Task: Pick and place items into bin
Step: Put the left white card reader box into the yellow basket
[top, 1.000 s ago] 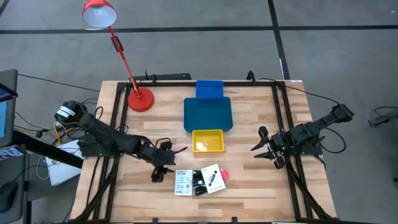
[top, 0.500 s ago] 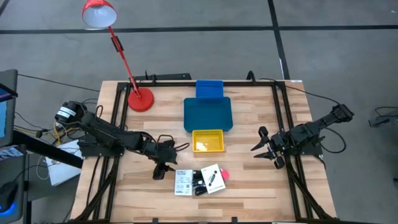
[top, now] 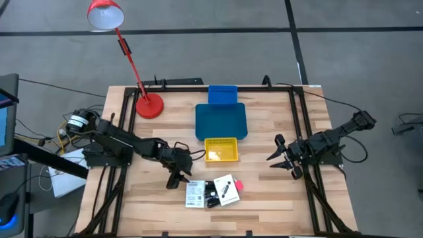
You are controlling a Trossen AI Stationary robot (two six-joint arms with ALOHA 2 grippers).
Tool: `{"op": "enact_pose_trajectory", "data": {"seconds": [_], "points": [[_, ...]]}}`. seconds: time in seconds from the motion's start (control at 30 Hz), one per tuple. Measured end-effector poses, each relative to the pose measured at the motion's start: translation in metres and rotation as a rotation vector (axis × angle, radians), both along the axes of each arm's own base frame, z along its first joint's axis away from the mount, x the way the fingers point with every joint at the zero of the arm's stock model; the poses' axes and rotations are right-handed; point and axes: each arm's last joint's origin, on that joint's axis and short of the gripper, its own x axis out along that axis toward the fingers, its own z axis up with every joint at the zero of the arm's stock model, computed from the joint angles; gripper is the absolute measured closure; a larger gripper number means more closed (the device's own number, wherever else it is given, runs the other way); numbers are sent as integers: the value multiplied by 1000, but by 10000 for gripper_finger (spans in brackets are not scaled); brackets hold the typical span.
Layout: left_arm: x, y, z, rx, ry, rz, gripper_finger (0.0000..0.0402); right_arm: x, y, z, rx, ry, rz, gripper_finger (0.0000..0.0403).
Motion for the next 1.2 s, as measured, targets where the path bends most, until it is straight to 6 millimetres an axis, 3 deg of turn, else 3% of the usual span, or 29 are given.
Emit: {"op": "enact_pose_trajectory", "data": {"seconds": [1.2], "points": [[2,11,0,34,-30,-33,252,0,0,0,0,0,0,269]]}}
